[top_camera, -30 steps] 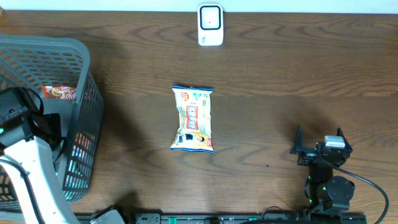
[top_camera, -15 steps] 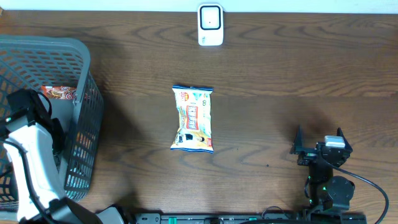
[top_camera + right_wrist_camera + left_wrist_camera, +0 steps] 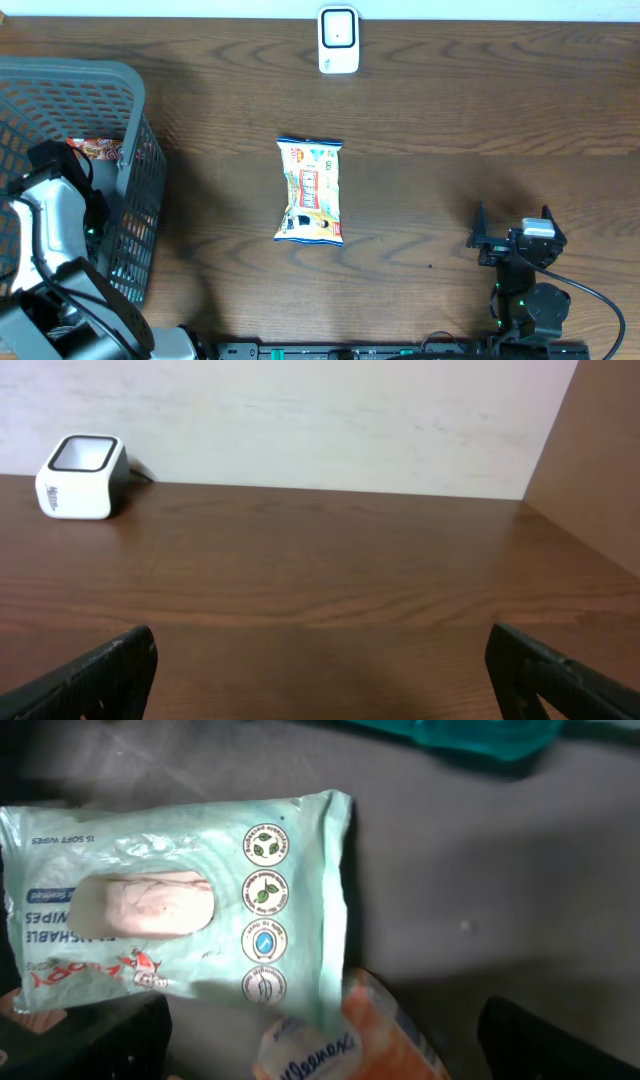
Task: Scan the item barcode
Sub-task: 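Reach into the basket and grasp the green wet-wipes pack with left gripper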
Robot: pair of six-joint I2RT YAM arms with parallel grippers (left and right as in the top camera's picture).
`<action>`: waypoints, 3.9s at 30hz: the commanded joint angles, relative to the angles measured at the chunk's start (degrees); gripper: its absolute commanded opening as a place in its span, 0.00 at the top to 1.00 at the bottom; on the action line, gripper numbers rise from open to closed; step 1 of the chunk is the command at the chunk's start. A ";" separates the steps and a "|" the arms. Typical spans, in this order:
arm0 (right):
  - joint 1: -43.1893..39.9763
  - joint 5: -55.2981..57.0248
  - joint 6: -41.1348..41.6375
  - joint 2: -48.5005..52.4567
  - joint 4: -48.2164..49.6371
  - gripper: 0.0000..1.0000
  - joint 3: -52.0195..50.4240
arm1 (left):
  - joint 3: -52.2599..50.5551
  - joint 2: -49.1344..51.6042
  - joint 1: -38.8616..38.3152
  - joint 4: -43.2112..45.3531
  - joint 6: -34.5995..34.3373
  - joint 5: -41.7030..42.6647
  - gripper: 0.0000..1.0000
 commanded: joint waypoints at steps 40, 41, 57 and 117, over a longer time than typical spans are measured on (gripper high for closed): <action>-0.35 -0.35 -0.74 -0.31 -0.07 0.01 -0.24 | 1.31 1.95 3.56 5.42 18.49 -0.72 0.93; -0.35 -0.35 -0.74 -0.31 -0.07 0.01 -0.24 | 1.31 1.05 3.56 5.70 18.75 -0.72 0.93; -0.35 -0.35 -0.74 -0.31 -0.07 0.01 -0.24 | 1.27 -12.02 3.58 -1.77 35.12 1.20 0.15; -0.35 -0.35 -0.74 -0.31 -0.07 0.01 -0.24 | -14.21 -0.31 12.79 11.67 40.89 2.93 0.56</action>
